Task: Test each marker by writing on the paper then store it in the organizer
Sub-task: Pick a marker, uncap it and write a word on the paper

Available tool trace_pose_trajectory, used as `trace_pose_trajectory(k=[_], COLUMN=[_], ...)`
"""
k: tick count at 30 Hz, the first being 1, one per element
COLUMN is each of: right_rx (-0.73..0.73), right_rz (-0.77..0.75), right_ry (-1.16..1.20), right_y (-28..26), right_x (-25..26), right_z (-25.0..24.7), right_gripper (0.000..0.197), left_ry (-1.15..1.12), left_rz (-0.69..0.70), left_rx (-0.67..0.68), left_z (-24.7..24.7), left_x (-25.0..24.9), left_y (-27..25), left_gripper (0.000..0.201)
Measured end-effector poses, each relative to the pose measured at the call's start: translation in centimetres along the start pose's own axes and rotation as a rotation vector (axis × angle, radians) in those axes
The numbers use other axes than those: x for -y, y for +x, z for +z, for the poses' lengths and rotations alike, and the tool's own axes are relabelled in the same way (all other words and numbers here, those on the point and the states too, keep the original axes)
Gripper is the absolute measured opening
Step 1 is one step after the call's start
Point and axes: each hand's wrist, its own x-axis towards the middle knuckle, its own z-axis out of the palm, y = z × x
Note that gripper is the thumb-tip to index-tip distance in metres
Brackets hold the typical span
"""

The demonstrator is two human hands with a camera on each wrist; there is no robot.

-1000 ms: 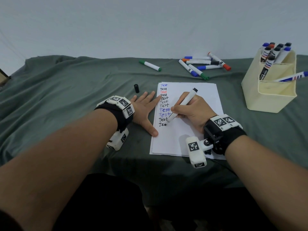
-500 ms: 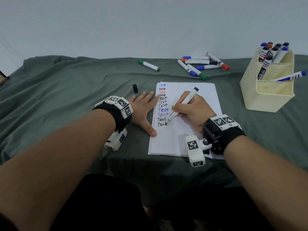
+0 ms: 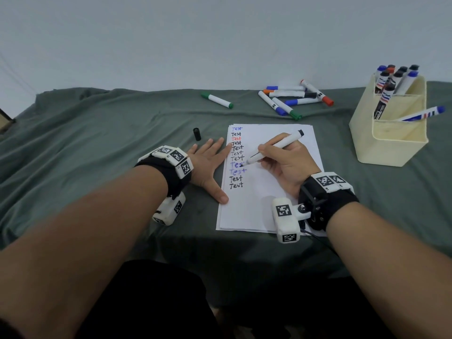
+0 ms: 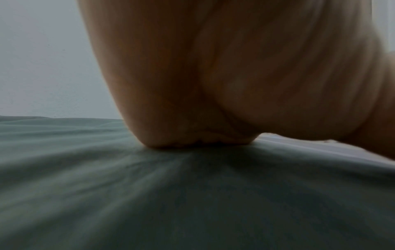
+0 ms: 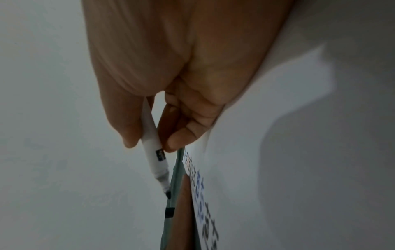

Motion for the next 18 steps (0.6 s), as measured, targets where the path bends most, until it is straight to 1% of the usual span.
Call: trace_pose_trajectory(k=[3, 6, 8, 10, 11, 14, 15, 16, 18], right_rx=[-0.023, -0.048, -0.056, -0.073, -0.078, -0.065, -0.057, -0.052, -0.044], right_rz=[0.023, 0.039, 0.047, 0.072, 0.084, 0.094, 0.089, 0.084, 0.079], right_ry=[0.061, 0.122, 0.148, 0.172, 0.19, 0.219, 0.224, 0.228, 0.234], right_y=[0.0, -0.1, -0.1, -0.2, -0.1, -0.1, -0.1, -0.1, 0.0], right_x=[0.2, 0.3, 0.4, 0.5, 0.6, 0.7, 0.7, 0.6, 0.6], right_z=[0.0, -0.1, -0.1, -0.1, -0.1, -0.3, -0.3, -0.4, -0.6], right_gripper=[0.02, 0.023, 0.02, 0.008, 0.007, 0.014, 0.015, 0.017, 0.02], left_ry=[-0.015, -0.05, -0.104, -0.168, -0.189, -0.287, -0.294, -0.281, -0.201], left_rz=[-0.002, 0.008, 0.01, 0.032, 0.061, 0.153, 0.142, 0.095, -0.05], left_rx=[-0.016, -0.081, -0.147, -0.21, -0.246, -0.404, -0.469, -0.531, -0.625], left_z=[0.1, -0.1, -0.5, -1.0, -1.1, -1.3, -1.4, -1.5, -1.6], left_x=[0.0, 0.0, 0.1, 0.4, 0.5, 1.1, 1.4, 1.7, 2.6], left_y=[0.0, 0.0, 0.0, 0.1, 0.1, 0.3, 0.3, 0.5, 1.0], left_gripper=[0.158, 0.15, 0.143, 0.138, 0.134, 0.129, 0.122, 0.108, 0.071])
